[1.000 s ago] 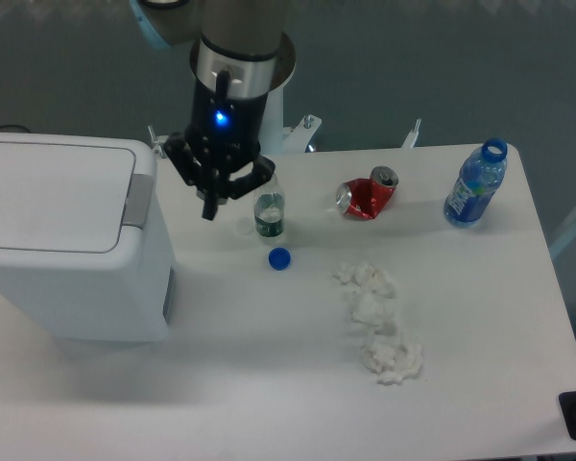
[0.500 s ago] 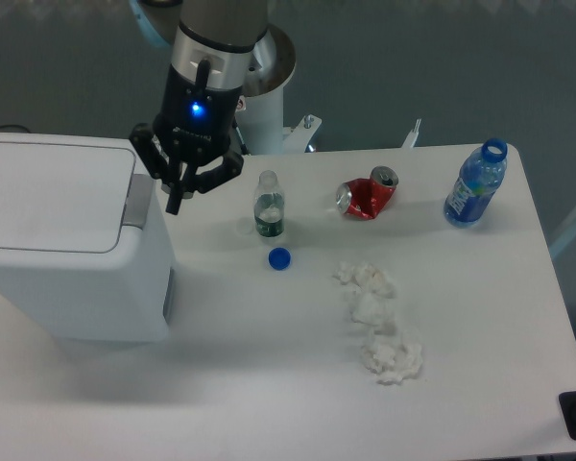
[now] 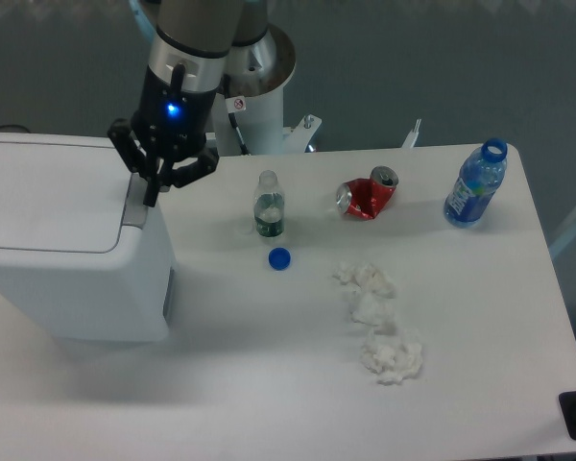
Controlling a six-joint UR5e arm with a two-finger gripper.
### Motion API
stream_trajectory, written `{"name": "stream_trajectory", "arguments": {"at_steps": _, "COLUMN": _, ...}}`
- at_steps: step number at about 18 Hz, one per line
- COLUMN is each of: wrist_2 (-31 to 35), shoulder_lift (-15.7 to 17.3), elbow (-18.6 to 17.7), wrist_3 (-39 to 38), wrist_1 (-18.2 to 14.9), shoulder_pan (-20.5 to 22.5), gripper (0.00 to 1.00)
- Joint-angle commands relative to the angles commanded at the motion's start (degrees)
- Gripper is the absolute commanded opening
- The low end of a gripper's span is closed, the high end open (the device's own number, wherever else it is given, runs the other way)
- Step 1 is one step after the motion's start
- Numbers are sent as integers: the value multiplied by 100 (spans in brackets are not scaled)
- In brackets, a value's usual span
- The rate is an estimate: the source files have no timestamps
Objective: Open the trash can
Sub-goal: 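Move the gripper over the bin lid's hinged edge and lower it, then press the gripper down on the bin lid's edge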
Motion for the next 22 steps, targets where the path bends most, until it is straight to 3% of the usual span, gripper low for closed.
{"name": "stream_trajectory", "arguments": {"at_steps": 22, "wrist_2": -26, "shoulder_lift": -149, "elbow": 79, "wrist_3": -97, "wrist_1": 70, "shoulder_pan": -35, "gripper": 1}}
